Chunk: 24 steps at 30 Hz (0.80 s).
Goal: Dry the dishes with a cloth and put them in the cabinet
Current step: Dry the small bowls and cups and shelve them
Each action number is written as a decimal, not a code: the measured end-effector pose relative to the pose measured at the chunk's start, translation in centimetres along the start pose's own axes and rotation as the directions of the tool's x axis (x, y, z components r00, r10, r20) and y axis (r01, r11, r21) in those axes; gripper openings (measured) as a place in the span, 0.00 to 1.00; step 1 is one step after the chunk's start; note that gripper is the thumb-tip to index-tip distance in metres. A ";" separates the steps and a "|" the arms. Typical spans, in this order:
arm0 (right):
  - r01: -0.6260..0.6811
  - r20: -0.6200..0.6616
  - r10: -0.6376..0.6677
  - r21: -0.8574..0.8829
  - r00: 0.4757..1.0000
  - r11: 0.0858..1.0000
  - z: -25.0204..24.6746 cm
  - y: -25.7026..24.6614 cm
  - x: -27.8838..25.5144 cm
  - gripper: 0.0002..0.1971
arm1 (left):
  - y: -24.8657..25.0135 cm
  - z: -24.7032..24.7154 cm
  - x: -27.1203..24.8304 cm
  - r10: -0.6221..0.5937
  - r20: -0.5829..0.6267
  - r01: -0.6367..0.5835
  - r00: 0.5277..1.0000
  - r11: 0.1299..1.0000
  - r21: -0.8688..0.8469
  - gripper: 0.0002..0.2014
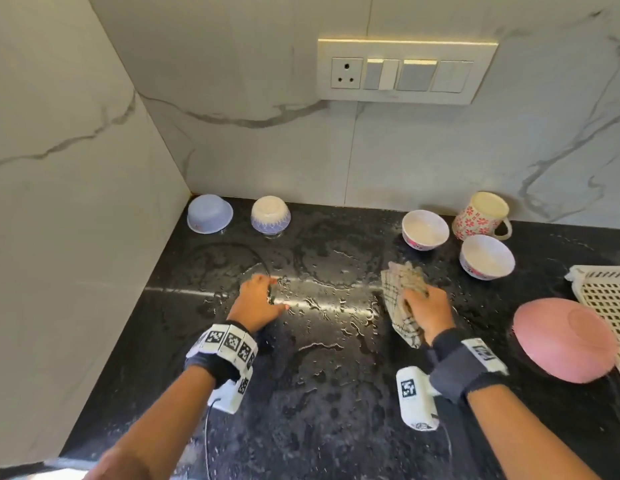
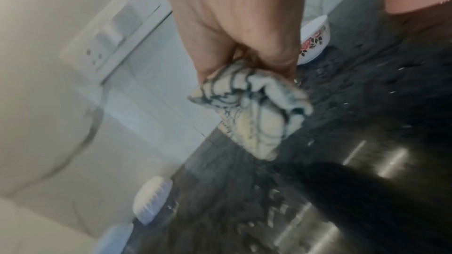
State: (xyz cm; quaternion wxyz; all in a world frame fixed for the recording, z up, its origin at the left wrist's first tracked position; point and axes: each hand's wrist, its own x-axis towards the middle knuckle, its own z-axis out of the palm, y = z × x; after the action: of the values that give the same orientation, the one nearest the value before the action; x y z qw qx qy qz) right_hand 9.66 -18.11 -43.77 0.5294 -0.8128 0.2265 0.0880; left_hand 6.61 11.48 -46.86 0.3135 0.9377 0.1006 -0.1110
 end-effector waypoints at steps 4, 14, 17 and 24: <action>-0.128 0.150 0.081 0.335 0.985 0.934 -0.1 -2.6 2.2 0.08 | -0.4 -2.2 7.2 -0.026 -0.067 0.038 0.997 0.983 0.181 0.44; -0.305 0.435 -0.017 0.658 0.900 0.689 1.8 -2.6 9.1 0.33 | -1.5 -2.7 20.9 -0.041 -0.212 0.077 0.976 0.984 0.162 0.56; -0.344 0.512 -0.042 0.633 0.858 0.693 2.3 -2.0 9.6 0.47 | -2.1 -1.9 21.7 -0.041 -0.214 0.061 0.976 0.994 0.088 0.57; -0.402 0.540 0.025 0.594 0.841 0.697 3.9 -2.3 8.0 0.20 | -1.5 -2.2 21.8 -0.024 -0.228 0.037 0.973 0.998 0.050 0.52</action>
State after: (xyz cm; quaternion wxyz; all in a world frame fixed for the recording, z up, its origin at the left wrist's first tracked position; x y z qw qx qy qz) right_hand 18.16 -16.02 -46.63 0.8166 -0.4738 0.1965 0.2647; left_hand 27.34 16.55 -51.92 0.2727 0.9507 0.1471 -0.0106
